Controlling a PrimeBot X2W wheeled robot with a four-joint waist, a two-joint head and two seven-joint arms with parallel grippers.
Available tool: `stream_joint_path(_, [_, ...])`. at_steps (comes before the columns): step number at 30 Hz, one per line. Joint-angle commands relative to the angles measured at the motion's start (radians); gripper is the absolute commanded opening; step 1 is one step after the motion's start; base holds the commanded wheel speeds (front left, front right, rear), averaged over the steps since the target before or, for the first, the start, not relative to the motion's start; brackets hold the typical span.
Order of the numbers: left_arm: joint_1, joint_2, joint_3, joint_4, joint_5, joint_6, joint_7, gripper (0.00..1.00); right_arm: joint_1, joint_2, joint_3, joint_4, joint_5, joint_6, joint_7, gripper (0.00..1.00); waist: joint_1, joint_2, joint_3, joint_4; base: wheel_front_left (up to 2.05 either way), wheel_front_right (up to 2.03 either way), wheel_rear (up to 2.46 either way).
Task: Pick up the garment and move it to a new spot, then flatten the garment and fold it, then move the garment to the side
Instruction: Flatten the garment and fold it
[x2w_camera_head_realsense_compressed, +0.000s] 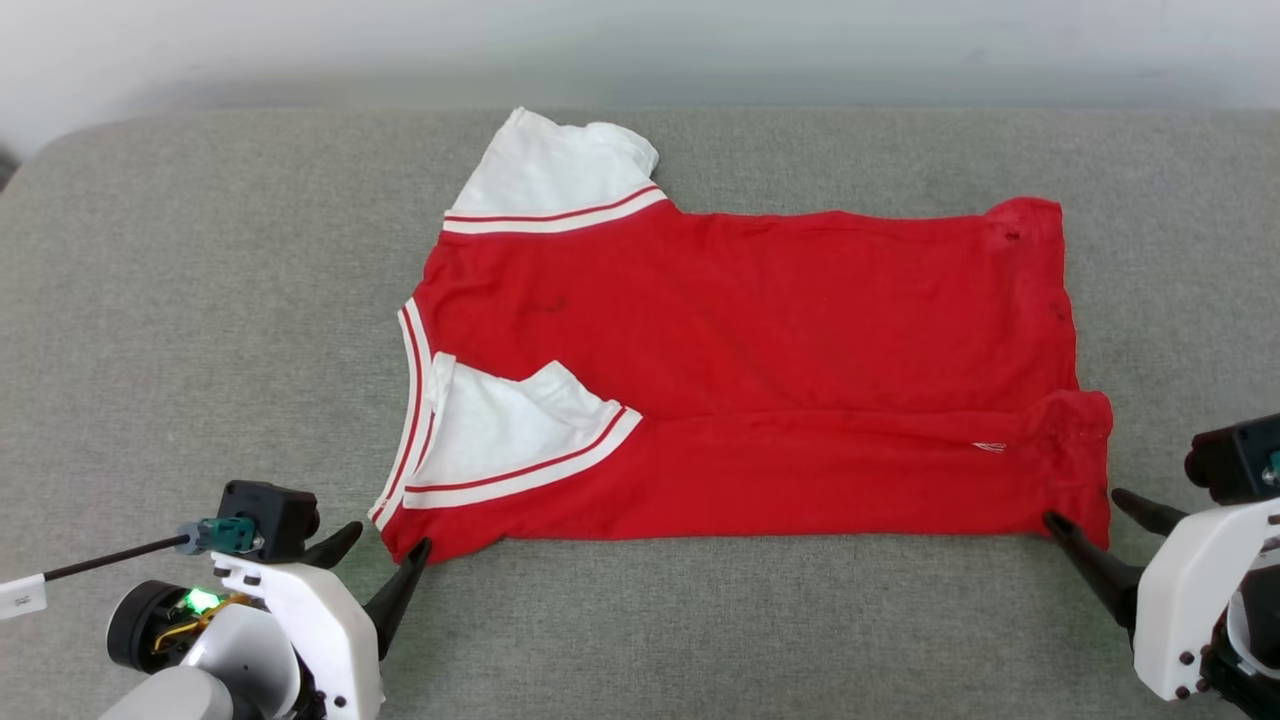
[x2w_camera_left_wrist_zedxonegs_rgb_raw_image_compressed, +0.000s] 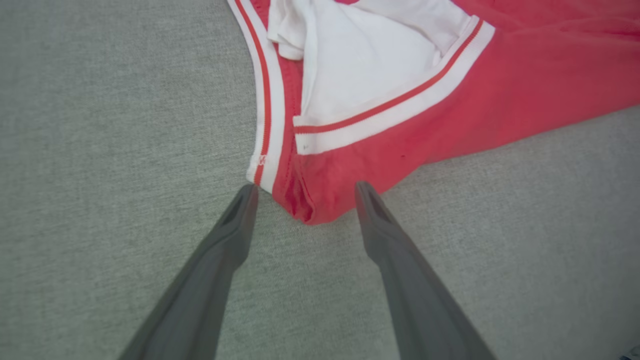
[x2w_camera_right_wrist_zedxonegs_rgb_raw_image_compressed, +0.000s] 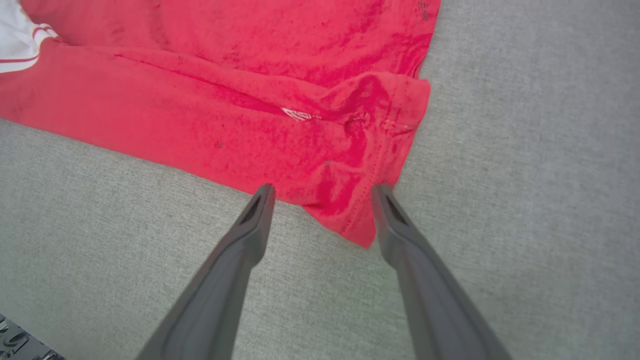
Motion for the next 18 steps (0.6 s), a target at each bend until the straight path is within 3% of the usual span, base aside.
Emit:
stream_joint_path(1, [0.008,-0.002,0.006,0.000,-0.004,0.012,0.002,1.00,0.015,0.011,-0.011,-0.018,-0.009,-0.001,0.004,1.00,0.0000,0.0000,0.009,-0.003,0.00,0.00,0.00])
stream_joint_path(10, [-0.032,-0.029,0.009,0.066,0.004,0.043,0.007,1.00,0.022,0.031,-0.030,-0.094,-0.047,-0.001,0.027,1.00,0.0000,0.0000,0.068,-0.032,0.00,0.00,0.00])
stream_joint_path(15, [-0.037,-0.046,-0.023,0.129,-0.001,0.032,0.052,1.00,0.005,0.045,-0.029,-0.125,-0.038,-0.001,0.029,1.00,0.0000,0.0000,0.100,-0.045,0.00,0.00,0.00])
stream_joint_path(16, [-0.032,-0.050,-0.037,0.142,-0.007,0.026,0.071,0.87,0.005,0.045,-0.030,-0.128,-0.038,-0.001,0.033,1.00,0.0000,0.0000,0.102,-0.046,0.00,0.00,0.00])
stream_joint_path(17, [-0.027,-0.053,-0.050,0.154,-0.012,0.018,0.086,0.47,0.006,0.044,-0.031,-0.131,-0.041,-0.001,0.036,1.00,0.0000,0.0000,0.104,-0.046,0.00,0.00,0.00])
stream_joint_path(18, [-0.025,-0.059,-0.059,0.162,-0.015,0.010,0.094,0.20,0.007,0.041,-0.033,-0.132,-0.048,-0.001,0.038,1.00,0.0000,0.0000,0.104,-0.046,0.00,0.00,0.00])
